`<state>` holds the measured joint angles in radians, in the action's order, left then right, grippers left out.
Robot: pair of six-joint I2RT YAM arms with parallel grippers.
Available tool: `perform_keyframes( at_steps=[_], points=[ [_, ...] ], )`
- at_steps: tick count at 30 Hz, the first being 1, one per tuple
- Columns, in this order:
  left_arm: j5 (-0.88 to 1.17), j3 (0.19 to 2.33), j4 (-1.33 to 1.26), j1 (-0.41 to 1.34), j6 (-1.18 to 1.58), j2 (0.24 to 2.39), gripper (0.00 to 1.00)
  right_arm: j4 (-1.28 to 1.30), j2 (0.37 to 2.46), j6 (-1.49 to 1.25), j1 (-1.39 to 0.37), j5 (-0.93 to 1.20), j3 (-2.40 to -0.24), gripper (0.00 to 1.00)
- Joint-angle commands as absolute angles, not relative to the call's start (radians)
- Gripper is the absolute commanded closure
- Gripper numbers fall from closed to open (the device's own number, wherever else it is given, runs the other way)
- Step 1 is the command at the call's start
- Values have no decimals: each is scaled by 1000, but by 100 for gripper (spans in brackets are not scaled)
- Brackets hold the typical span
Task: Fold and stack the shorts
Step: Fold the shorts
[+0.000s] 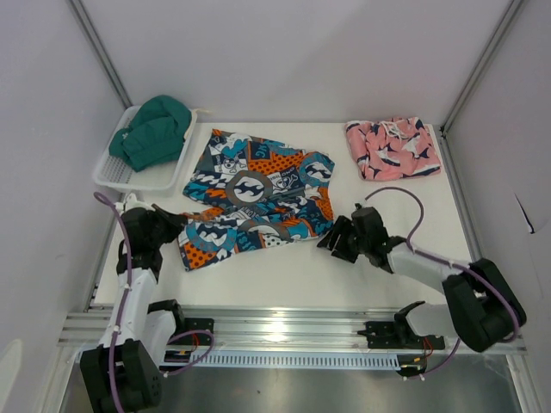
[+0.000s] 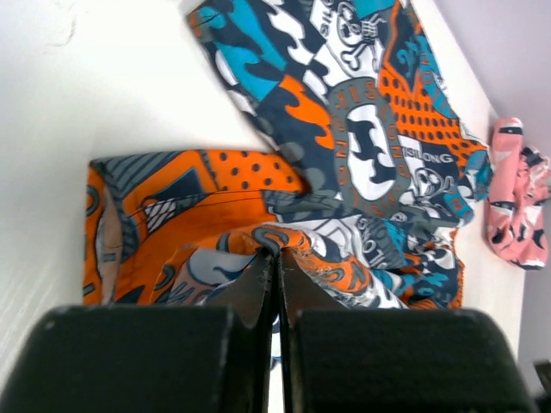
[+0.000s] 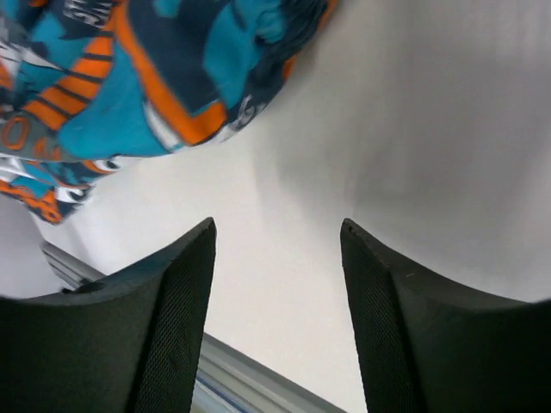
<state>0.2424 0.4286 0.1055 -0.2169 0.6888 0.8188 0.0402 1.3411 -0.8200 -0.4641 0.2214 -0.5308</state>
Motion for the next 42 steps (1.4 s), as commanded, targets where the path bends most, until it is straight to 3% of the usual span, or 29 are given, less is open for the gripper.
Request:
perform_keyframes(
  at_steps=[1, 3, 15, 22, 30, 33, 42],
  points=[
    [189, 376, -30, -227, 715, 793, 100, -170, 1232, -1087, -558, -32, -442, 40],
    [183, 354, -67, -227, 712, 801, 100, -201, 1221, -1170, -572, -110, -420, 45],
    [178, 276, -209, -229, 692, 867, 100, -382, 1515, -1295, -584, -66, -503, 61],
    [172, 270, -207, -229, 687, 865, 100, -528, 1663, -1377, -588, -57, -500, 51],
    [176, 276, -201, -229, 690, 867, 100, -635, 1744, -1427, -588, -117, -495, 53],
    [178, 278, -198, -230, 689, 864, 100, -632, 1727, -1419, -588, -159, -492, 57],
    [187, 279, -198, -230, 690, 862, 100, -499, 1586, -1355, -580, -268, -491, 50]
  ],
)
